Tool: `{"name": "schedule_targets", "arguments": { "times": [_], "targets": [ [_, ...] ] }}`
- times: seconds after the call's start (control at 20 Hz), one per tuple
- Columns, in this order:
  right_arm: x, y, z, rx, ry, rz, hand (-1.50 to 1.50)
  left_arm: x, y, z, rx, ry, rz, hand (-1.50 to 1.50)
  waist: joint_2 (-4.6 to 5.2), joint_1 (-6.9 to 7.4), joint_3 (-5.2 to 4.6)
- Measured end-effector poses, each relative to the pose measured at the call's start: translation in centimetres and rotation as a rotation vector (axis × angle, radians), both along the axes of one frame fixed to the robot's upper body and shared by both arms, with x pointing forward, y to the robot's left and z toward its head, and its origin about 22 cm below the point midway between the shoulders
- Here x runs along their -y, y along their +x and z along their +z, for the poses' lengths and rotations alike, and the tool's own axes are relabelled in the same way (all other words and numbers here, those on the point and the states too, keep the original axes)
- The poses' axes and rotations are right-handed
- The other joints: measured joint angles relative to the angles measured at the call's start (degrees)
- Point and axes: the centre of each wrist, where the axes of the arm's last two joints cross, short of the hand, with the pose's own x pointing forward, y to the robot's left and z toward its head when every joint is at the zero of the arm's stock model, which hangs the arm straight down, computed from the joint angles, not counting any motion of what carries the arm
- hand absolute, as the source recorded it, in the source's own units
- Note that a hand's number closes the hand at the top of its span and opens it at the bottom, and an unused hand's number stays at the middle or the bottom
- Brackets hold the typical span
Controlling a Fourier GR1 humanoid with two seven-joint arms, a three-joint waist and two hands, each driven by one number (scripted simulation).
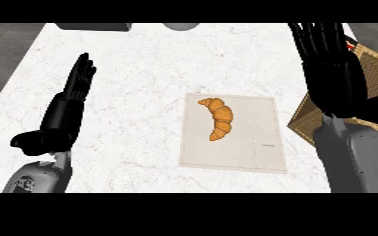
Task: Pick the croissant from the placemat and place it in the basket
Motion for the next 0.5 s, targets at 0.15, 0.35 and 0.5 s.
{"name": "schedule_targets", "arguments": {
  "times": [0.15, 0.35, 0.5],
  "targets": [
    [-0.4, 1.6, -1.2, -0.053, -0.084, 0.040, 1.50, -0.6, 0.2, 0.1, -0.009, 0.022, -0.019, 0.00, 0.16, -0.43, 0.20],
    [-1.2, 3.0, -2.6, -0.096, -0.303, 0.145, 1.50, -0.8, 0.4, 0.2, -0.045, 0.070, -0.109, 0.00, 0.71, 0.33, 0.34],
    [-5.5, 2.0, -5.8, -0.053, -0.359, 0.300, -1.50, -0.6, 0.6, -0.1, -0.093, 0.082, -0.164, 0.00, 0.81, 0.39, 0.40]
  ]
}}
